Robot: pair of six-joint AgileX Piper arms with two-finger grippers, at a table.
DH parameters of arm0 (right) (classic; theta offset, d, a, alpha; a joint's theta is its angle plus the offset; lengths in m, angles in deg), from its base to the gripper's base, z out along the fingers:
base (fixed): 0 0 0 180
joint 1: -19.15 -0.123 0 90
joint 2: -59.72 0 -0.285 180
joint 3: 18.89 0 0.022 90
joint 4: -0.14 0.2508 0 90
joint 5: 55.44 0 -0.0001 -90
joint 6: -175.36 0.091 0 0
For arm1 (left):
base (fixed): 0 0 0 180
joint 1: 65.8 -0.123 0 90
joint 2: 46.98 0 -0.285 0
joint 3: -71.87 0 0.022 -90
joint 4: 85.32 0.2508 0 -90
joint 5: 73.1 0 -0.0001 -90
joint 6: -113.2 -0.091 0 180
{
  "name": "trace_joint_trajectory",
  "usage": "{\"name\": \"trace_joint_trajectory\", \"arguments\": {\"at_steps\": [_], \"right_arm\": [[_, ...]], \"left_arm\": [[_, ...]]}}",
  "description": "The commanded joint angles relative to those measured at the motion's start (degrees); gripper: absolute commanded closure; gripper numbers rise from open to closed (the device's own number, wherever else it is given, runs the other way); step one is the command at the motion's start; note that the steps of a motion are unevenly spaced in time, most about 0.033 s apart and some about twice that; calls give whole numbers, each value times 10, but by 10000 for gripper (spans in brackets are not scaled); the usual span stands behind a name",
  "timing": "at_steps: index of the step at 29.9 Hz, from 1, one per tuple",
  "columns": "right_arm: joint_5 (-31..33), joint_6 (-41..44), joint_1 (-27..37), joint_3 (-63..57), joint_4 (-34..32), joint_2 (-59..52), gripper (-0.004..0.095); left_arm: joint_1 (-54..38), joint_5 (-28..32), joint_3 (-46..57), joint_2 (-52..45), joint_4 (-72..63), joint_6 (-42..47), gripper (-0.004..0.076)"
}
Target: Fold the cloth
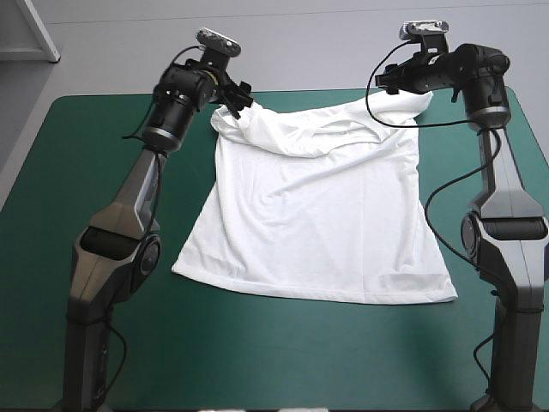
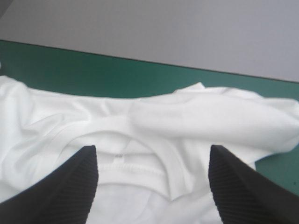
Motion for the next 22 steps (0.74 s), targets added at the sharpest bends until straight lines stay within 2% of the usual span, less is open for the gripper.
{"name": "trace_joint_trajectory", "arguments": {"at_steps": [1, 4, 7, 11, 14, 18, 22], "right_arm": [[65, 37, 1, 21, 9, -66, 323], [65, 78, 1, 17, 19, -81, 338], [66, 85, 1, 11, 64, -105, 338], [66, 75, 0, -81, 78, -179, 338], [66, 51, 0, -221, 42, -266, 337], [64, 27, 0, -426, -6, -392, 338], [64, 17, 0, -565, -23, -484, 345]], "left_arm": [[2, -65, -18, -118, -6, 26, 82], [2, -139, -18, -160, -28, 40, 104], [2, -236, -18, -192, -30, 42, 131], [2, -235, 15, -241, -91, 38, 150], [2, -235, 58, -281, -139, 35, 150], [2, -235, 154, -343, -137, 19, 150], [2, -235, 282, -407, -95, 19, 150]]}}
